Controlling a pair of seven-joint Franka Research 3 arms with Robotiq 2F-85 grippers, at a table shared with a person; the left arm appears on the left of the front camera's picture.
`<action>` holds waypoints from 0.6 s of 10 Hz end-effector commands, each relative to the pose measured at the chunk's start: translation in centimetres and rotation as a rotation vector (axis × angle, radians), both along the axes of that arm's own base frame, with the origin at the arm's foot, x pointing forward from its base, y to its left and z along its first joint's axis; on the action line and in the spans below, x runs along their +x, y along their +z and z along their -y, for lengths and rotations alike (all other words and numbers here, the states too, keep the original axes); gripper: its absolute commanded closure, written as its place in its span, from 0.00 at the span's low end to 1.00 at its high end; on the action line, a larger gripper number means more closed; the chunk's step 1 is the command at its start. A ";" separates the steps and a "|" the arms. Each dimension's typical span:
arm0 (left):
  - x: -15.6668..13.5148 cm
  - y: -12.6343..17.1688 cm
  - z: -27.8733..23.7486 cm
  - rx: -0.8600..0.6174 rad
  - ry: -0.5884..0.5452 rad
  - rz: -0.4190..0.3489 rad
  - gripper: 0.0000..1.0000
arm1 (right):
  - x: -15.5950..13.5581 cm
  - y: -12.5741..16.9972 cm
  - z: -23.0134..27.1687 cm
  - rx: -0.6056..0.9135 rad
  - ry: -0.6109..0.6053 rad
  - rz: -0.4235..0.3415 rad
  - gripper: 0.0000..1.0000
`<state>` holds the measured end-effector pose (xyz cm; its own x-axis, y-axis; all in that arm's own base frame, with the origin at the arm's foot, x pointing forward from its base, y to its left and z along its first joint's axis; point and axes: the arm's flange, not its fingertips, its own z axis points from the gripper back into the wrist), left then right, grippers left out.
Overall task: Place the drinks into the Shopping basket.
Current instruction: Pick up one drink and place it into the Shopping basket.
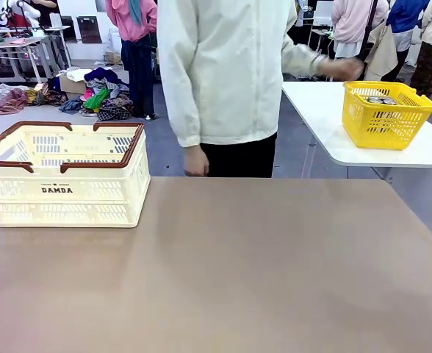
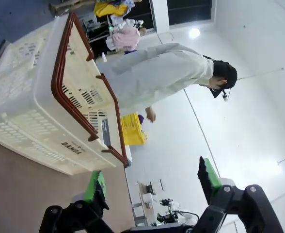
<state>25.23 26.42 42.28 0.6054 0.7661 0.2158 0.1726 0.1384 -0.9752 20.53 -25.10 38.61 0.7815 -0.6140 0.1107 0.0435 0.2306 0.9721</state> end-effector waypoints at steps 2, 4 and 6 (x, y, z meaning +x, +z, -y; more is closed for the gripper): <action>-0.5 0.3 0.5 0.008 -0.056 -0.017 0.00 | -0.5 1.4 -0.1 -0.014 0.014 0.018 0.00; -0.5 0.3 0.5 0.008 -0.056 -0.017 0.00 | -0.5 1.4 -0.1 -0.014 0.014 0.018 0.00; -0.5 0.3 0.5 0.008 -0.056 -0.017 0.00 | -0.5 1.4 -0.1 -0.014 0.014 0.018 0.00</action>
